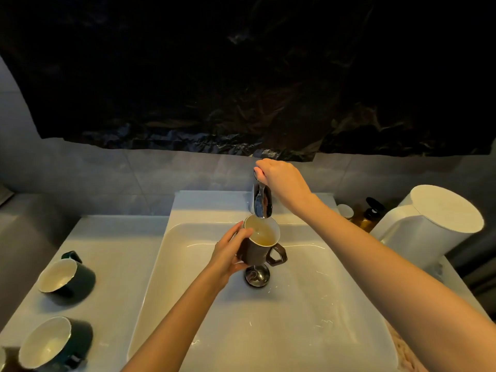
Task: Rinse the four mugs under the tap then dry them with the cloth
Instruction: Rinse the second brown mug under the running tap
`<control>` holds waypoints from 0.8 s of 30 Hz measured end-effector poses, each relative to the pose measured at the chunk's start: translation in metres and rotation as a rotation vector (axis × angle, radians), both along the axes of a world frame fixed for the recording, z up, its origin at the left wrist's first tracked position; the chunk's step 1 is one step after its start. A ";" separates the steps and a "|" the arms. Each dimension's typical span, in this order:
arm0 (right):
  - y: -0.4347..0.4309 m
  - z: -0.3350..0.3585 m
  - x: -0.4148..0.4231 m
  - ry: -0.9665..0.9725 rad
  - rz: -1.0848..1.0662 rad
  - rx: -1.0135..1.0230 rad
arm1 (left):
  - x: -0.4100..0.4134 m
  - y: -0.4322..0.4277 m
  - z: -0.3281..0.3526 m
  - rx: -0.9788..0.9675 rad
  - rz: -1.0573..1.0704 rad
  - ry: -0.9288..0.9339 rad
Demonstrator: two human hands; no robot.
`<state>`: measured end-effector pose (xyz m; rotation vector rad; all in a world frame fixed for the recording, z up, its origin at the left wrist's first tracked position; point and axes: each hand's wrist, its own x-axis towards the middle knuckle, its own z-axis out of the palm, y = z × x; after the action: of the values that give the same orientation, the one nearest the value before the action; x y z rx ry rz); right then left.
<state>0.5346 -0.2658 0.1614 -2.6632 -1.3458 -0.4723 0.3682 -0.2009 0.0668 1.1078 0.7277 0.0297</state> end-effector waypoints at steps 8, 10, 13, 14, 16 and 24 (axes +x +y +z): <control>0.003 0.004 0.001 0.019 -0.021 0.025 | 0.000 0.005 -0.001 0.016 -0.049 -0.010; 0.004 0.004 0.000 0.020 -0.023 0.030 | -0.001 0.005 0.000 0.016 -0.054 -0.006; 0.003 0.005 -0.002 0.020 -0.011 0.042 | -0.003 0.006 0.001 0.028 -0.064 0.001; 0.002 0.006 -0.002 0.023 -0.003 0.052 | -0.004 0.006 0.001 0.031 -0.069 0.001; 0.001 0.007 -0.003 0.026 0.009 0.060 | -0.006 0.007 0.000 0.033 -0.078 0.001; 0.000 0.011 -0.003 0.021 0.002 0.077 | -0.008 0.011 0.001 0.021 -0.091 0.013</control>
<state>0.5317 -0.2653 0.1721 -2.5973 -1.2967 -0.4839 0.3606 -0.1900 0.0673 1.1615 0.6891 -0.0469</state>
